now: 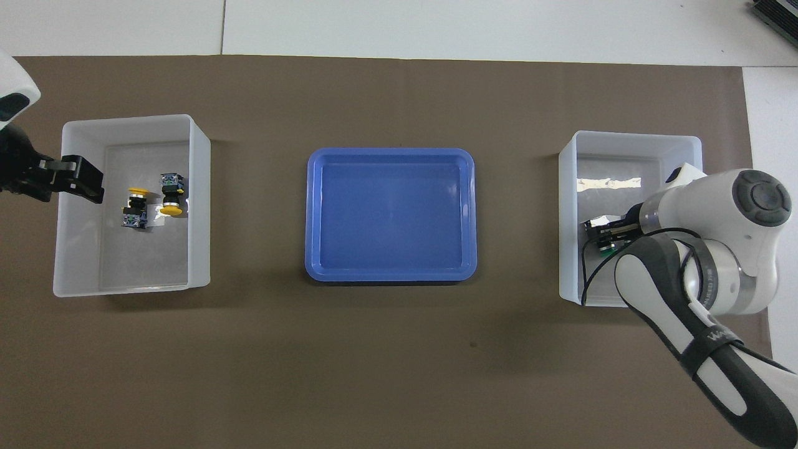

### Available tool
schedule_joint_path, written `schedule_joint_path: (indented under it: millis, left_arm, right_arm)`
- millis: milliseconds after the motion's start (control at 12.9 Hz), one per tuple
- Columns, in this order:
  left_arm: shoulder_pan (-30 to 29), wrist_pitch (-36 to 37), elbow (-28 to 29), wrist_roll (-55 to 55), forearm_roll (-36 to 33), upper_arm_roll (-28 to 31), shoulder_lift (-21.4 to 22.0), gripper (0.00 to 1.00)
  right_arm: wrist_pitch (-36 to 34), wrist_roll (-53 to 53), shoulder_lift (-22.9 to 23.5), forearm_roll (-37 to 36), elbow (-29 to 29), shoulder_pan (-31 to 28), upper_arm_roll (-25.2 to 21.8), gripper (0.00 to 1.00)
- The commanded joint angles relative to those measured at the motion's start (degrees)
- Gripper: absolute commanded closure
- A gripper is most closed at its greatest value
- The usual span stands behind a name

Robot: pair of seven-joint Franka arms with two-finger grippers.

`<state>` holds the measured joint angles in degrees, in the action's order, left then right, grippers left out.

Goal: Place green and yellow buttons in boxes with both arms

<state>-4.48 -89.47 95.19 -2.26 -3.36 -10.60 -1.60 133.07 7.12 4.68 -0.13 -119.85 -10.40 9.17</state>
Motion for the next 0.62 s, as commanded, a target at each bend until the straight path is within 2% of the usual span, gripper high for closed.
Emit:
schedule_joint_path:
  millis: [0, 77, 232, 386, 541]
  left_arm:
    - [0.7, -1.93, 3.87, -0.64, -0.07, 1.71, 3.62, 0.3]
    - [1.22, -1.59, 3.34, -0.56, 0.37, 3.55, 3.54, 0.3]
    - [7.95, -0.71, 3.07, -0.38, 0.99, 10.99, 3.28, 0.3]
    - [9.05, -1.05, 2.64, -0.03, 1.07, 12.36, 2.84, 0.29]
    - [9.05, -0.97, -0.86, -0.12, 1.86, 12.36, 1.0, 0.29]
  right_arm:
    - [-5.43, -4.73, -3.43, 0.23, 4.69, -0.32, 0.41, 0.0]
    - [-8.58, -6.32, -3.88, 0.05, 7.24, -0.32, 0.32, 0.0]
    - [-17.01, -9.57, -4.06, -1.53, 13.73, -0.32, 0.23, 0.0]
    - [-23.88, -13.35, -4.41, -3.55, 19.19, -0.23, 0.32, 0.0]
    - [-29.5, -13.45, -4.41, -3.65, 23.76, -0.49, 0.23, 0.0]
